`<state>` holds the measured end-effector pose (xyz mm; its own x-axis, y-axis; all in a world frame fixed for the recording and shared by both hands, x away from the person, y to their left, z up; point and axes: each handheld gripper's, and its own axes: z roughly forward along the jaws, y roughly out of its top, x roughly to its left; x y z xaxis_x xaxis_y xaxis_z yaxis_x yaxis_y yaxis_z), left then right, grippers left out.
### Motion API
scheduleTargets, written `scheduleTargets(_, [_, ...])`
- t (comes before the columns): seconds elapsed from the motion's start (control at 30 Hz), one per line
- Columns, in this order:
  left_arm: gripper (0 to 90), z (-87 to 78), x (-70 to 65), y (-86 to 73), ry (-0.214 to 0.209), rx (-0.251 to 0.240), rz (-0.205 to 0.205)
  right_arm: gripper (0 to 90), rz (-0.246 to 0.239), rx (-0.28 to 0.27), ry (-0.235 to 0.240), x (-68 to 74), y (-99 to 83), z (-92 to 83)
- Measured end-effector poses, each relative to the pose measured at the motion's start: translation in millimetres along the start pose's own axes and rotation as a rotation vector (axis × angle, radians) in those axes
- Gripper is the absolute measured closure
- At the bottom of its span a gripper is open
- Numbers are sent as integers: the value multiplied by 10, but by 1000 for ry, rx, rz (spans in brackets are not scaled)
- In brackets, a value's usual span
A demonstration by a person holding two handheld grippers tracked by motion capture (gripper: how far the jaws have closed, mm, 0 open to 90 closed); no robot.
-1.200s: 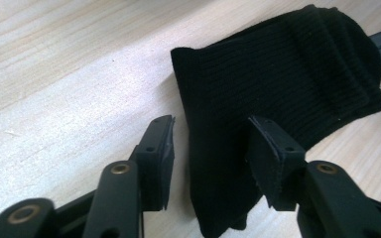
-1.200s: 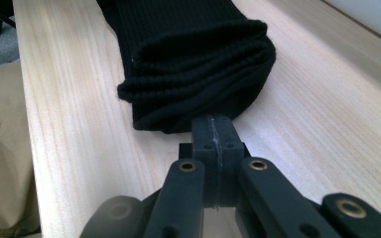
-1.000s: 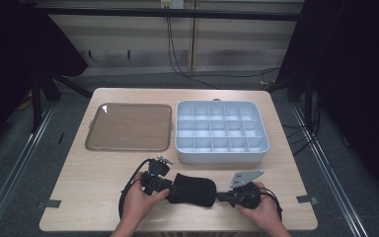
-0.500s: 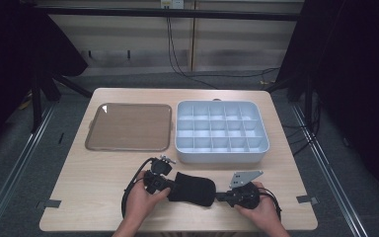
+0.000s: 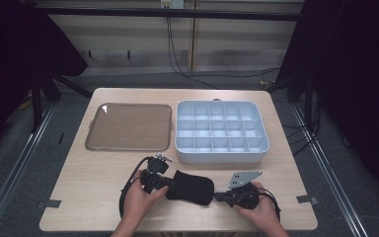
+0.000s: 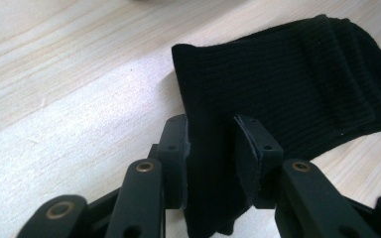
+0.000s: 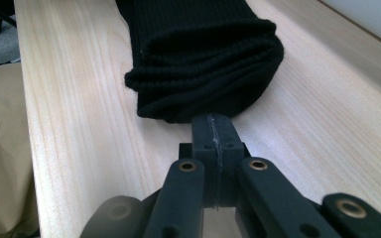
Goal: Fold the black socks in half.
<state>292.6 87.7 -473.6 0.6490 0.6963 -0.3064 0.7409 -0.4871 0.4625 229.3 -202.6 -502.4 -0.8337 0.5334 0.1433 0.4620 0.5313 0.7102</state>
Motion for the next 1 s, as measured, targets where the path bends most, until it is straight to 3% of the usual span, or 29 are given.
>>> scheduleTargets(0.1, [655,37,8,-7,-4,6,1,900,2,-1,2,-2,-1,0])
scheduleTargets(0.43, [814,28,-12,25,-23,21,-8,900,1,-2,3,-1,1,5])
scheduleTargets(0.8, [829,-109,-82,92,-63,13,6,900,4,-2,3,-3,4,7])
scheduleTargets(1.0, [826,-139,-130,121,-57,15,25,900,1,-4,4,1,6,11])
